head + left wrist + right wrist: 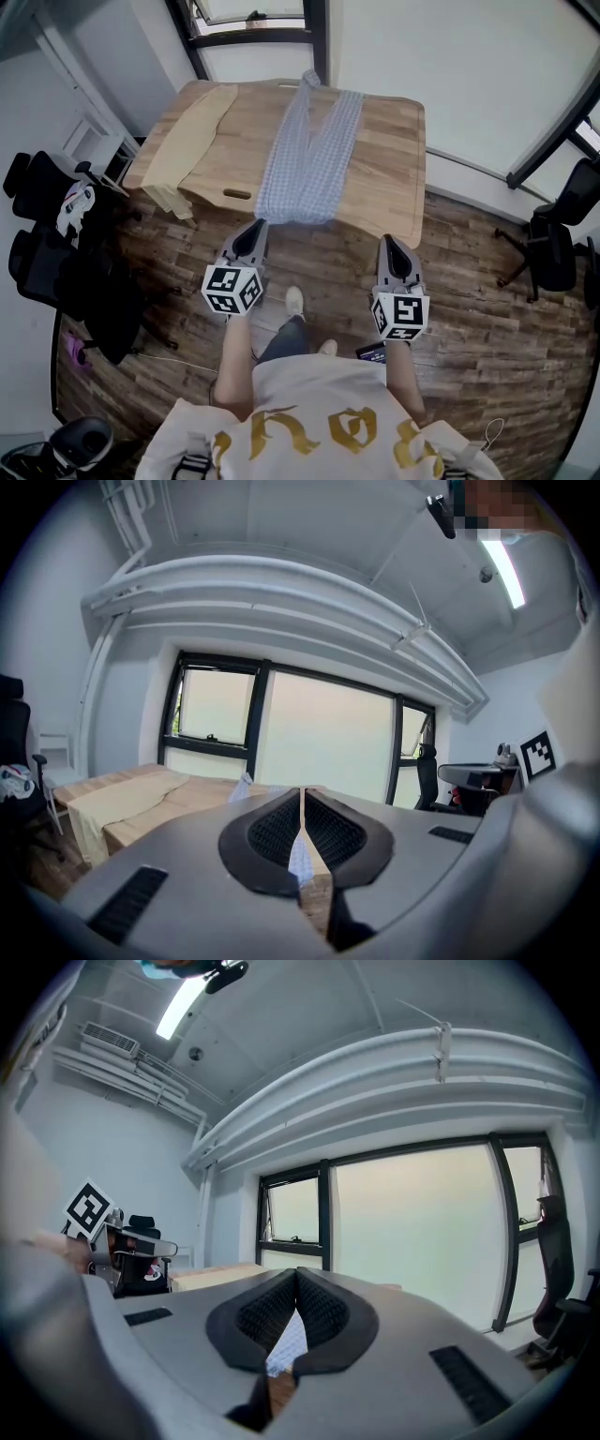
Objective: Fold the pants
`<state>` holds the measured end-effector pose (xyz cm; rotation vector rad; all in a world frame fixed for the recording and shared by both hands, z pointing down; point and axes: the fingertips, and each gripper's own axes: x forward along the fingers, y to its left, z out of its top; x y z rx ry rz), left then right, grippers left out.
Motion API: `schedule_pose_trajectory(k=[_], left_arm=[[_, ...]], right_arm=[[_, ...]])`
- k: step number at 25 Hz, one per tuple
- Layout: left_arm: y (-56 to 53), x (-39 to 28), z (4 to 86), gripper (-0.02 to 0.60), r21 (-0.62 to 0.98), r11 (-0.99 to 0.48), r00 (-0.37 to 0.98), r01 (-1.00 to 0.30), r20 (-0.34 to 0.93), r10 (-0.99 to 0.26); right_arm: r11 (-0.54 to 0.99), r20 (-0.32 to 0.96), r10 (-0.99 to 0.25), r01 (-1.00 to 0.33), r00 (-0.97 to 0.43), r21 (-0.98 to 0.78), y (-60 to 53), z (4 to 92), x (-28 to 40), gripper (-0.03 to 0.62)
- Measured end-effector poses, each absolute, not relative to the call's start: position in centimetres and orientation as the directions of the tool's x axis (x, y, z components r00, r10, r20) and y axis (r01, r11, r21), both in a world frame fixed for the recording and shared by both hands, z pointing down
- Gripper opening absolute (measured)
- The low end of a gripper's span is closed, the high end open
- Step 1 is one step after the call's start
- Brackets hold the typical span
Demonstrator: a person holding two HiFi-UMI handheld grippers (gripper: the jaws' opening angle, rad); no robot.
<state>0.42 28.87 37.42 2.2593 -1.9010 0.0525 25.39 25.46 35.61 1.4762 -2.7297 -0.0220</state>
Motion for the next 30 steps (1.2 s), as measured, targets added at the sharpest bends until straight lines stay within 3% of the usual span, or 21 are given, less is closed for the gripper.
schedule_pose_trajectory(k=[5,12,20,30], left_arm=[[25.4,-1.2,38.7,0.046,0.100,-0.139,0.153,-0.985,0.150,-0.977],[16.0,-6.1,40.1,0.046,0.218,-0.109,0.137,-0.970,0.115,-0.984],[2.9,-12.7,43.1,0.046,0.241,-0.100,0.151,-0.965,0.204,-0.967],[-8.0,-16.5,46.0,0.046,0.143,-0.183,0.219,-0.973,0.301,-0.928]], right_arm=[[0.563,0.011,-0.825,-0.822,-0.565,0.086,22.0,35.5,23.5,0.021],[0.610,0.044,-0.791,-0.783,-0.610,0.121,12.3,36.4,18.0,0.021],[0.591,0.114,-0.807,-0.798,-0.580,0.121,-3.4,37.1,11.9,0.021],[0.597,0.150,-0.802,-0.790,-0.579,0.143,-16.5,38.6,5.4,0.021]])
